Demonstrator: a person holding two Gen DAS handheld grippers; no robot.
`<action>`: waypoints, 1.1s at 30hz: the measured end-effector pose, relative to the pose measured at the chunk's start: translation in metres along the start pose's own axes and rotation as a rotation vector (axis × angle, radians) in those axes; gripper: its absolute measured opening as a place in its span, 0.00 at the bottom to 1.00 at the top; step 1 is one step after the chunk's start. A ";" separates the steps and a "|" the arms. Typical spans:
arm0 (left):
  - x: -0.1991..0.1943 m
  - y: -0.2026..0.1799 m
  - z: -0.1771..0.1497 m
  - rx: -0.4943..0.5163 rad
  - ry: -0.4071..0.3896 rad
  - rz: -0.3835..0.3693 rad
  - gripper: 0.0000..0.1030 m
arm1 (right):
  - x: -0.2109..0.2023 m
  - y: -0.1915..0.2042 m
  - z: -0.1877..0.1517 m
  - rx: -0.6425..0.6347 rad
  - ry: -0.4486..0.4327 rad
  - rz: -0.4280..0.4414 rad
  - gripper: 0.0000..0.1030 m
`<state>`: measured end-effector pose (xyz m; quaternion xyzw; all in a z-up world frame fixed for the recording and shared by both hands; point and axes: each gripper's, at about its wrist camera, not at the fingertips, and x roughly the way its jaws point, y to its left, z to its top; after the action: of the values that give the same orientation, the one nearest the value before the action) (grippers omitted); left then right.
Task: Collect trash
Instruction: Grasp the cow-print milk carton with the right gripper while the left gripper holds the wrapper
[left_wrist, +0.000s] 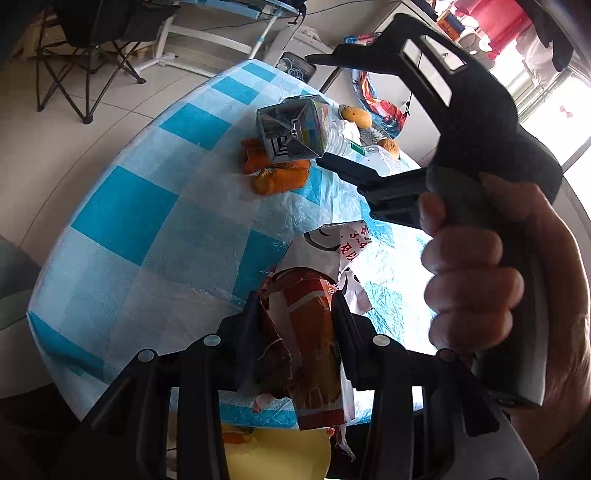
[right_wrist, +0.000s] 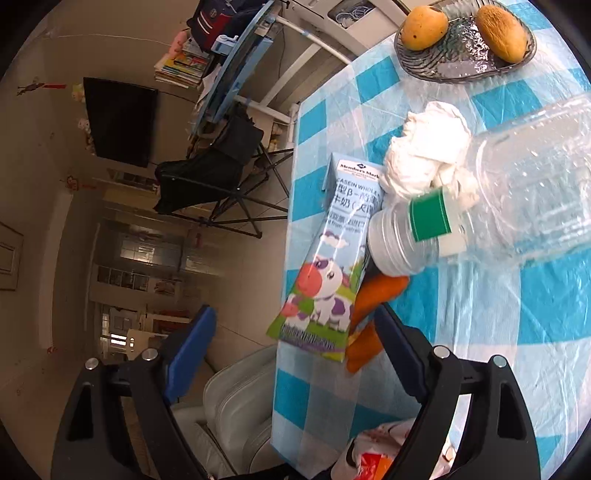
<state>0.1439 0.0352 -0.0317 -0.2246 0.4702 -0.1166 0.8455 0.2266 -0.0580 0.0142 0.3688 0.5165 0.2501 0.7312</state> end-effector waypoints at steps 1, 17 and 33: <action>0.000 0.002 0.000 -0.006 0.001 0.003 0.36 | 0.005 -0.001 0.002 0.002 0.014 -0.018 0.81; -0.009 0.009 0.000 -0.054 -0.027 -0.046 0.36 | -0.082 0.001 -0.006 -0.086 -0.128 0.181 0.02; -0.016 0.012 -0.014 -0.062 0.015 -0.043 0.36 | 0.002 0.040 -0.051 -0.501 0.270 -0.184 0.77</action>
<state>0.1231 0.0488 -0.0322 -0.2599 0.4748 -0.1218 0.8320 0.1803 -0.0178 0.0350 0.0919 0.5626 0.3491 0.7438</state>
